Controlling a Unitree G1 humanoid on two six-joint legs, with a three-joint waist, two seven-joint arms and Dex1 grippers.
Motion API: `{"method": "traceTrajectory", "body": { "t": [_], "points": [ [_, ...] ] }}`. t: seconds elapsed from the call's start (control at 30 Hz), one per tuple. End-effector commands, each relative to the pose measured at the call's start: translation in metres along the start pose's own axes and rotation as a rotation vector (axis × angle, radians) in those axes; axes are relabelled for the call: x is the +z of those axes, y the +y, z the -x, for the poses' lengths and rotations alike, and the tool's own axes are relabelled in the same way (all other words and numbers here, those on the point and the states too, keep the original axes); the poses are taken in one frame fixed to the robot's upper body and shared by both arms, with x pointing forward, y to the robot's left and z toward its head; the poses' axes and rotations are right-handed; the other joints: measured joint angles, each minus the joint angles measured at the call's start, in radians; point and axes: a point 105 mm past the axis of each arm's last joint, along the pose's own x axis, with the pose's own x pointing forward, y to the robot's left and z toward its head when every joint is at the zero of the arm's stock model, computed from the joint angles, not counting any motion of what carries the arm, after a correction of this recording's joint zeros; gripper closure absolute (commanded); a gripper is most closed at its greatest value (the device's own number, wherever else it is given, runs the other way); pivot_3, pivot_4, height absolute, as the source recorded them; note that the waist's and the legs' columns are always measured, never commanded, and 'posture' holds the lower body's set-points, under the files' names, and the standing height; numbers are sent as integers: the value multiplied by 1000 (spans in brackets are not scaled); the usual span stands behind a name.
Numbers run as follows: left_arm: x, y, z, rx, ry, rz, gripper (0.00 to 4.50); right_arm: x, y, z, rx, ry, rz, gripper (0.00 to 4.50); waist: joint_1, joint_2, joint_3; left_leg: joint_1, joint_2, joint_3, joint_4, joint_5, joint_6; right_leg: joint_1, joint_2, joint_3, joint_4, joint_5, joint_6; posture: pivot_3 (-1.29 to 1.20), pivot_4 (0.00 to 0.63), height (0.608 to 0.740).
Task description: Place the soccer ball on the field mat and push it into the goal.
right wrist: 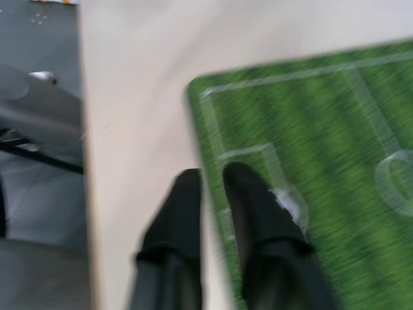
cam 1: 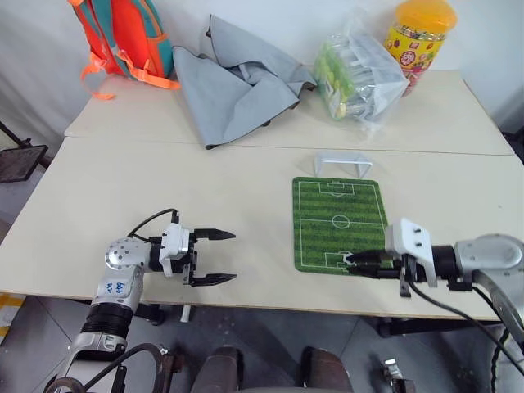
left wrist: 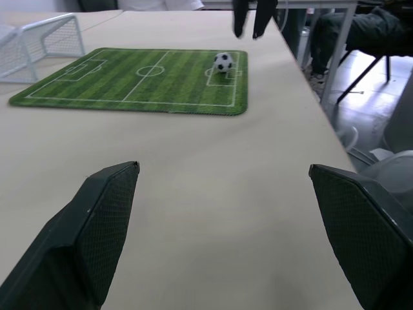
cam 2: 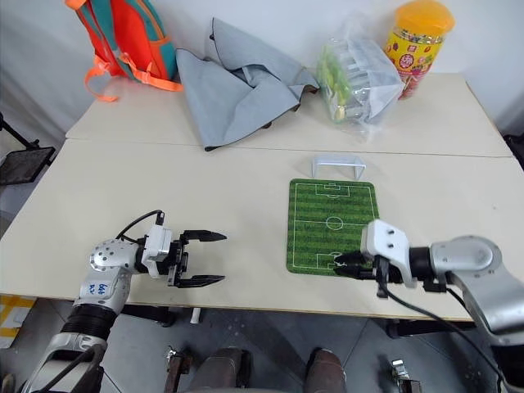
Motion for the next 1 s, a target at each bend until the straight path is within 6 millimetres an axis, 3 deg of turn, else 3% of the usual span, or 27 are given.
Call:
{"method": "traceTrajectory", "body": {
  "t": [0.03, 0.2, 0.5, 0.6, 0.67, 0.8, 1.0],
  "points": [
    [9, 2, 1, -5, -18, -51, 0, 9, 2, 3, -29, -39, 24, 4466, -3, 0, 0, 0, 0, 0, 0, 0, 0, 0, 0, 0, 0, 0, 0, 0, 150, 740],
    [10, 4, 2, -14, -13, -57, 0, -7, -2, -3, -45, -21, -6, 4466, 0, 0, 0, 1, 0, 0, 2, 0, 0, 1, 0, 0, 1, 0, 0, 0, 150, 740],
    [12, 1, 10, -19, 14, -51, 0, -16, -22, -22, -60, -33, -14, 4466, -4, 0, 0, 1, 1, 0, 2, 0, 0, 1, 0, 0, 1, 0, 0, 0, 150, 740],
    [14, 5, 12, -17, 22, -57, 0, -16, -52, -28, -146, -50, 6, 4466, -5, 0, 0, 1, 0, 0, 2, 0, 0, 1, 0, 0, 1, 0, 0, 0, 150, 740],
    [18, 12, 11, -8, 27, -73, 0, -6, -86, -17, -297, -82, 13, 4466, -8, 0, 1, 0, 0, 0, 3, 0, 0, 0, 0, 1, 1, 0, 0, 0, 150, 740],
    [21, 22, 12, 14, 33, -91, 0, 10, -117, 6, -474, -122, 65, 4466, -6, 0, 1, -1, 1, -1, 4, 0, 0, -1, 0, 0, 4, 0, 0, 0, 150, 740],
    [20, 33, 10, 49, 31, -100, 0, 46, -122, 34, -587, -253, 91, 4466, -6, 0, 1, -2, 0, 0, 1, 0, 0, -3, 0, 0, 3, 0, 0, 0, 150, 740]
  ]
}}
